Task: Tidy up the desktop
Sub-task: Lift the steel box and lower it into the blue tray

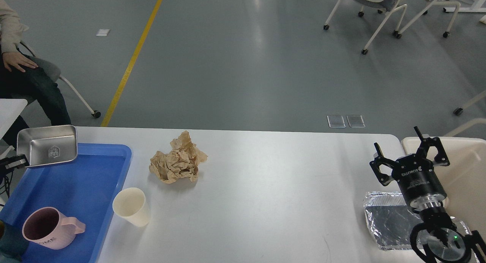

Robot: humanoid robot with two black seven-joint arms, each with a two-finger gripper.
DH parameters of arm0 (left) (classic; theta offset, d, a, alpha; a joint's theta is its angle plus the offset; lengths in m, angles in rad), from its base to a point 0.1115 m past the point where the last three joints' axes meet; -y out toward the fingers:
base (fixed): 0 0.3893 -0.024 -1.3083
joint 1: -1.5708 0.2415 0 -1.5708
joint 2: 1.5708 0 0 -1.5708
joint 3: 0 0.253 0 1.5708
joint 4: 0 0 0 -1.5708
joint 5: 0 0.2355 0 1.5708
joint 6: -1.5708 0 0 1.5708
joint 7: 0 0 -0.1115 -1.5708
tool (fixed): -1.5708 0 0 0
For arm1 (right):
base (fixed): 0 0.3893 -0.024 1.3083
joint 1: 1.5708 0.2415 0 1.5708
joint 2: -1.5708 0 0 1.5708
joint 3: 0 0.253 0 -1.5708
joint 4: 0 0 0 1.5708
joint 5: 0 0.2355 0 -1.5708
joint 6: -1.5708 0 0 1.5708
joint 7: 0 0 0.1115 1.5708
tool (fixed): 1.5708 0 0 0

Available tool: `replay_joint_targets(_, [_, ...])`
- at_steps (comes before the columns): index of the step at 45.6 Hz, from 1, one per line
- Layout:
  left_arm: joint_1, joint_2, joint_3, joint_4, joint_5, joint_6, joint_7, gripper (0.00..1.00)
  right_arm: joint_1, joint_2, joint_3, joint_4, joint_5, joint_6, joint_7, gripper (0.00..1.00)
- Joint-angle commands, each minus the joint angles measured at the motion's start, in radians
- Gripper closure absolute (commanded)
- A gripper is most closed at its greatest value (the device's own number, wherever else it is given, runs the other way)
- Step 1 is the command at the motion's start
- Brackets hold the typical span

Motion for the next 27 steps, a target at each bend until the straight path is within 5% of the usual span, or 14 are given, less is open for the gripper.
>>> replay_joint_targets(1, [0.045, -0.069, 0.002, 0.047, -0.008, 0.013, 0.0, 0.98, -0.003, -0.001, 0.003, 0.0, 0.0, 0.0, 0.0, 0.0])
replay_joint_targets(6, [0.065, -0.08, 0.001, 0.065, -0.008, 0.013, 0.0, 0.83, -0.004, -0.001, 0.003, 0.0, 0.0, 0.0, 0.0, 0.0])
replay_joint_targets(10, [0.062, -0.083, -0.002, 0.067, -0.008, 0.013, 0.002, 0.31, -0.004, 0.001, 0.003, 0.0, 0.0, 0.0, 0.0, 0.0])
replay_joint_targets(12, [0.057, -0.08, -0.004, 0.065, -0.008, 0.01, 0.0, 0.16, -0.004, 0.001, 0.003, 0.0, 0.0, 0.0, 0.0, 0.0])
replay_joint_targets(18, [0.05, -0.069, -0.049, 0.062, -0.011, -0.004, 0.0, 0.03, -0.004, 0.001, 0.003, -0.001, 0.0, 0.0, 0.0, 0.0])
replay_joint_targets(27, [0.053, -0.02, -0.331, 0.035, -0.121, -0.16, 0.0, 0.03, -0.003, 0.001, 0.001, -0.001, 0.0, 0.0, 0.0, 0.0])
